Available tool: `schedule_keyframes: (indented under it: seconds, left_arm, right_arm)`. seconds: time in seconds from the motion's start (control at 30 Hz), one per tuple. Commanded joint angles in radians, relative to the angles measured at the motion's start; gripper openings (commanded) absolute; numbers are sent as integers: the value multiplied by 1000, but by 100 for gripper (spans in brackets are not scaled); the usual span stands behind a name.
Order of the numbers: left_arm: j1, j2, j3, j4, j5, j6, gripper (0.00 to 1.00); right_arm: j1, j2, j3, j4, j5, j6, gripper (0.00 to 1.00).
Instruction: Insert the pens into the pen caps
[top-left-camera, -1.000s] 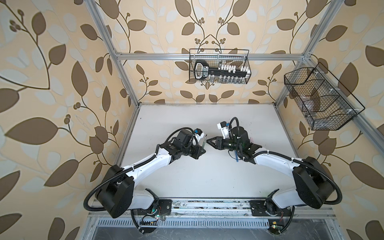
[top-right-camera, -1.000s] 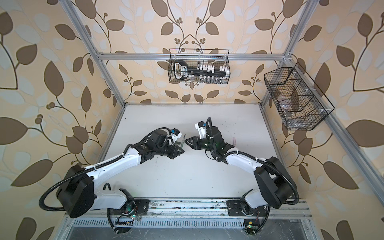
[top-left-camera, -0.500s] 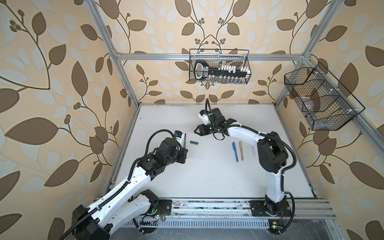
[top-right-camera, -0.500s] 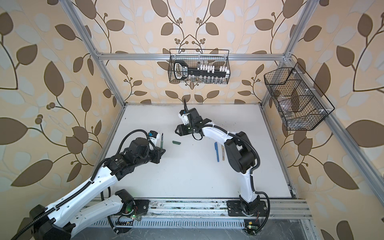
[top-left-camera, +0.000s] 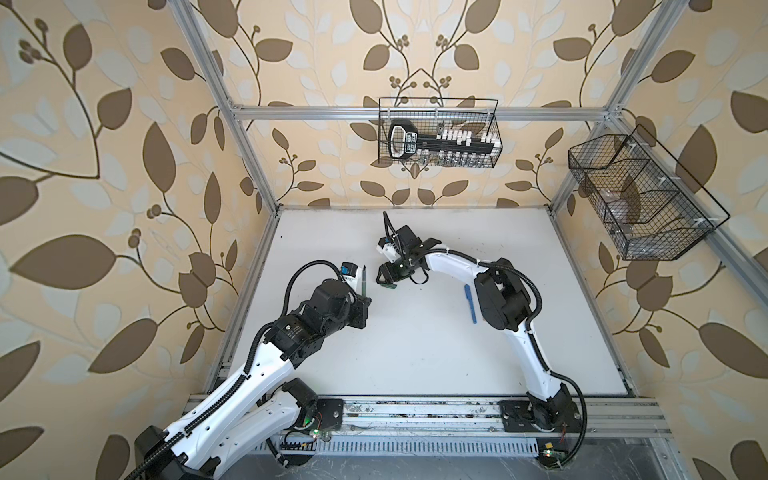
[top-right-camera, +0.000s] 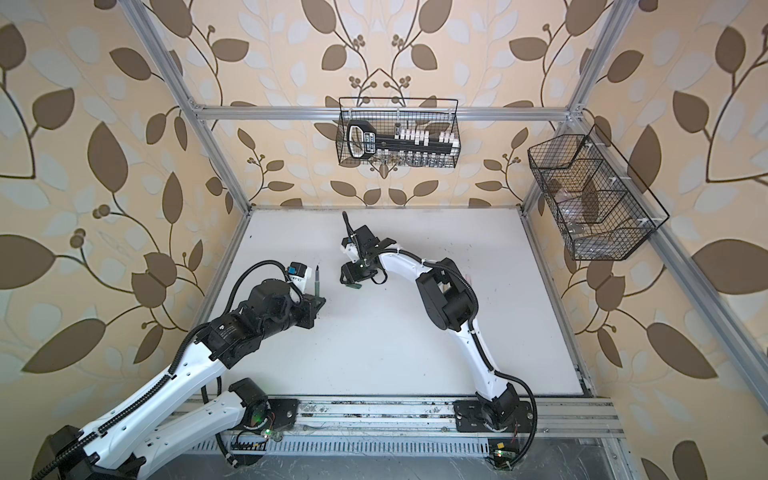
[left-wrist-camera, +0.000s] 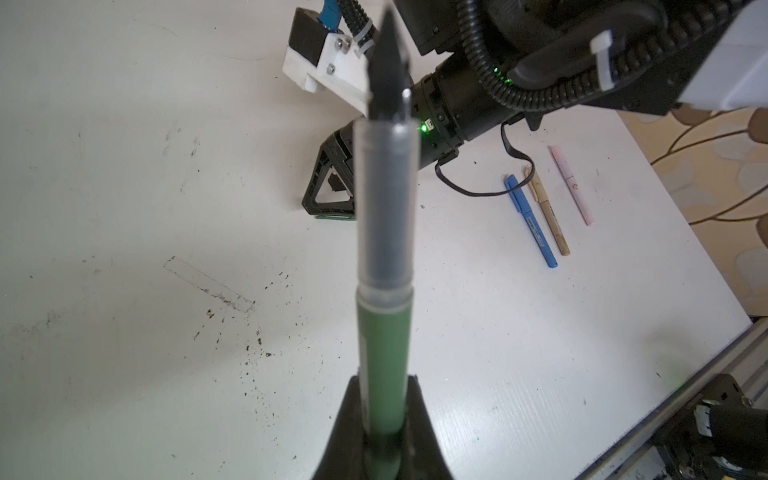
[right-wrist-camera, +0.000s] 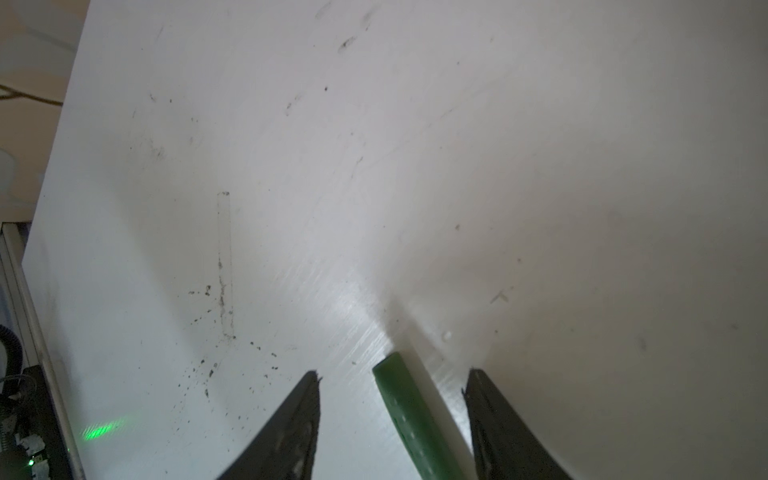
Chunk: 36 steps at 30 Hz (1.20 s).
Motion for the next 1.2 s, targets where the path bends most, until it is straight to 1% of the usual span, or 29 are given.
schedule_keyframes:
  seconds: [0.0,0.2,0.37,0.63,0.73,0.9,0.97,1.07,1.1,1.17]
  left_arm:
    - [10,-2,2,3,-12,-10,0]
    - [10,-5,2,11,-8,3,0]
    - [10,-5,2,14,-4,7,0]
    - [9,-14,-7,19,-8,11,0]
    - [10,-21,-10,21,-8,13,0]
    - [10,-22,-28,53,19,25,0]
    - [10,-14,-36,67,22,29,0]
    - [10,-5,-35,72,25,35,0]
    - [10,-5,-34,74,28,39,0]
    - [10,-7,-33,75,28,41,0]
  right_arm:
    - [6,15,-5,-28,-60,-43,57]
    - [16,35,12,-62,-113,-83,57]
    - [21,22,-17,-95,-166,-114,57]
    - [31,-47,-107,-168,-174,-145,53]
    - [33,-108,-168,-180,-164,-138,49]
    - [28,-227,-269,-218,-114,-147,46]
    - [24,-280,-310,-199,-102,-129,47]
    - [25,-366,-394,-117,-88,-89,49]
    - [30,-382,-414,-100,-83,-97,50]
    - [48,-382,-412,-119,-19,-131,53]
